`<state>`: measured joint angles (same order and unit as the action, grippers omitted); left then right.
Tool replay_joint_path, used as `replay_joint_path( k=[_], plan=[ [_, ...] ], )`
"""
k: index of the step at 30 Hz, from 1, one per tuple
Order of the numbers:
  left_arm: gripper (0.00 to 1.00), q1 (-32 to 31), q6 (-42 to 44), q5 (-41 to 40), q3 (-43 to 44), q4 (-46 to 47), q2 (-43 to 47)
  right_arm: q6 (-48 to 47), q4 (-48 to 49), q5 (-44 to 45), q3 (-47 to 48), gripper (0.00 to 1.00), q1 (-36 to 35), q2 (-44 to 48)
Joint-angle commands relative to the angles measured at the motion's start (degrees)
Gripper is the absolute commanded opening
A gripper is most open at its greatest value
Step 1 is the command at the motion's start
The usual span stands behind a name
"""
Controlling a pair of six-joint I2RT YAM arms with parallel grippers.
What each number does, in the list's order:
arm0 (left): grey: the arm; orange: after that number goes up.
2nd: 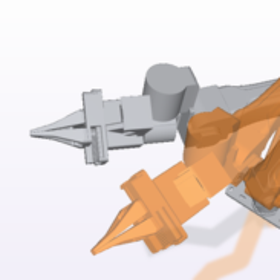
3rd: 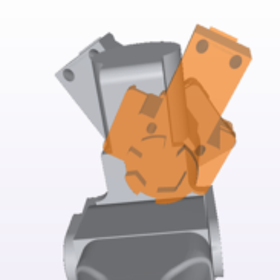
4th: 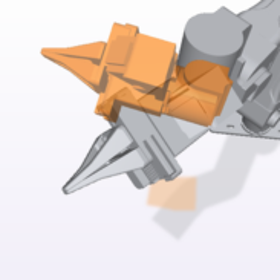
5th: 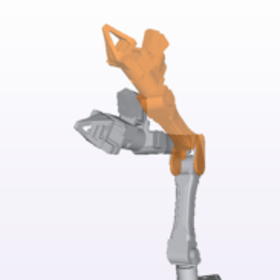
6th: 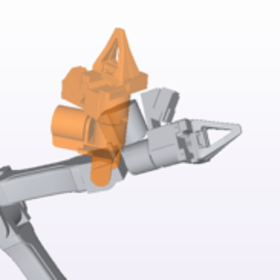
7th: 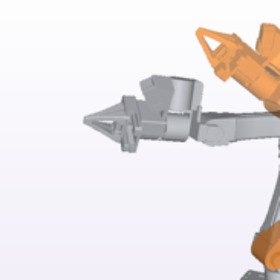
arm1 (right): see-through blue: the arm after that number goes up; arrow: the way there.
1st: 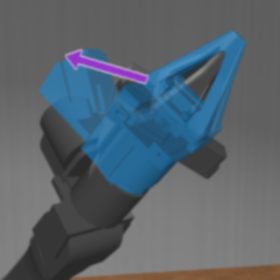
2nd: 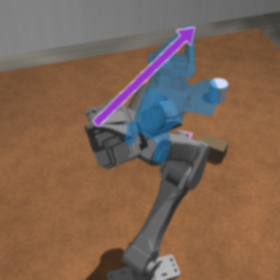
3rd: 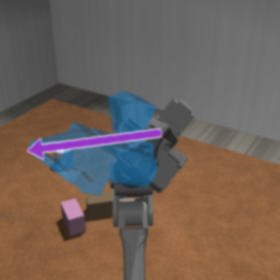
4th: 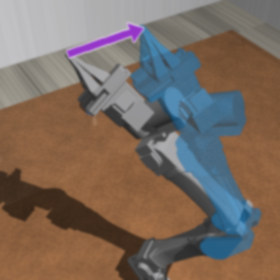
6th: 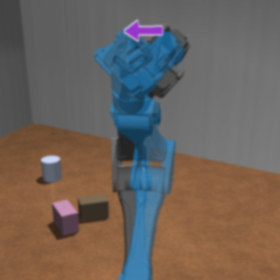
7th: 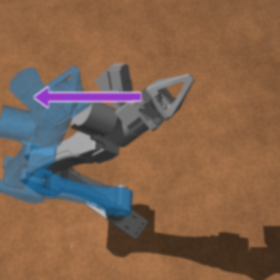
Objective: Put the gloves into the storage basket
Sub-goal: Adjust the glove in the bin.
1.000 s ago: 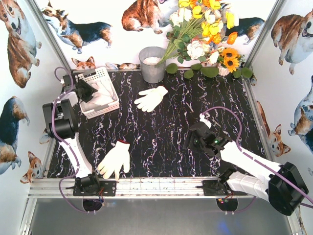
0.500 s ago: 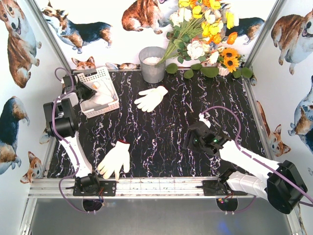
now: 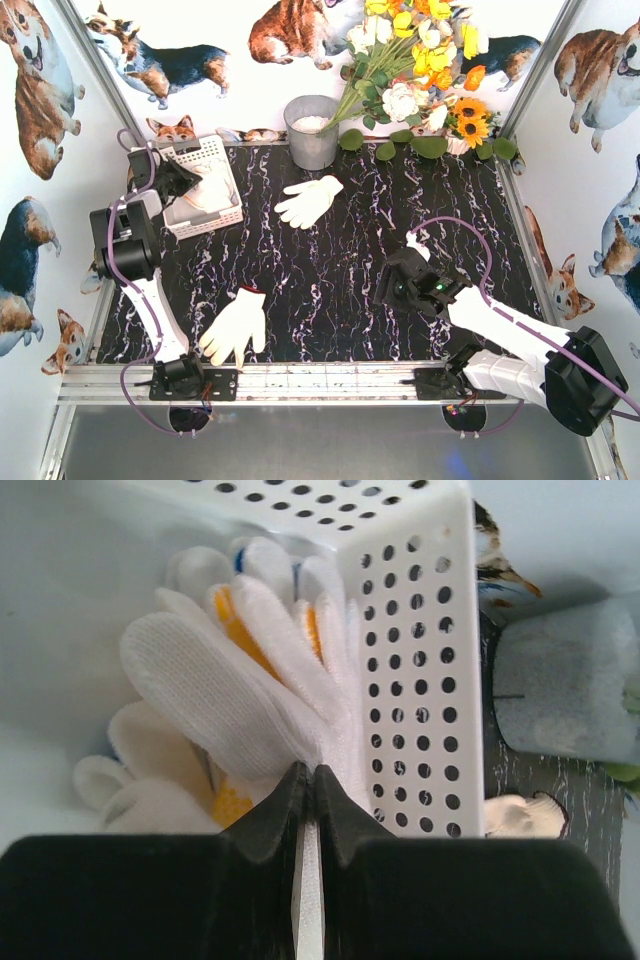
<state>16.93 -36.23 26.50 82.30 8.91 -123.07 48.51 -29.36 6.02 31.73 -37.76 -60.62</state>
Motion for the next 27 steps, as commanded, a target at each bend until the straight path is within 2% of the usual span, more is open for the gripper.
replay_joint_path(
  k=[1,10,14,19,20,23,27],
  plan=[
    [0.0,-0.9,4.5,4.9,0.4,4.3,-0.6,-0.3,2.3,0.4,2.9,0.54,0.2,0.1],
    [0.0,-1.0,9.4,5.0,6.6,-3.9,-5.8,-0.3,2.4,0.0,3.3,0.54,0.2,-0.9],
    [0.0,-1.0,8.9,-1.7,7.5,-8.0,-5.6,-0.4,2.3,0.1,3.6,0.54,0.2,-0.9],
    [0.0,-0.9,7.0,-7.8,3.3,-5.0,-1.2,-0.5,2.0,0.3,3.8,0.54,0.2,-0.8],
    [0.05,-1.0,6.8,-8.7,2.6,-4.4,-0.3,-0.5,2.1,0.3,3.7,0.54,0.2,-0.9],
    [0.36,-0.9,6.7,-10.4,1.7,-4.2,1.6,-0.4,2.1,0.2,3.7,0.54,0.2,-0.9],
    [0.59,-0.6,6.4,-10.5,4.4,-6.4,1.0,-0.5,2.2,0.2,3.7,0.54,0.2,-0.9]
  ],
)
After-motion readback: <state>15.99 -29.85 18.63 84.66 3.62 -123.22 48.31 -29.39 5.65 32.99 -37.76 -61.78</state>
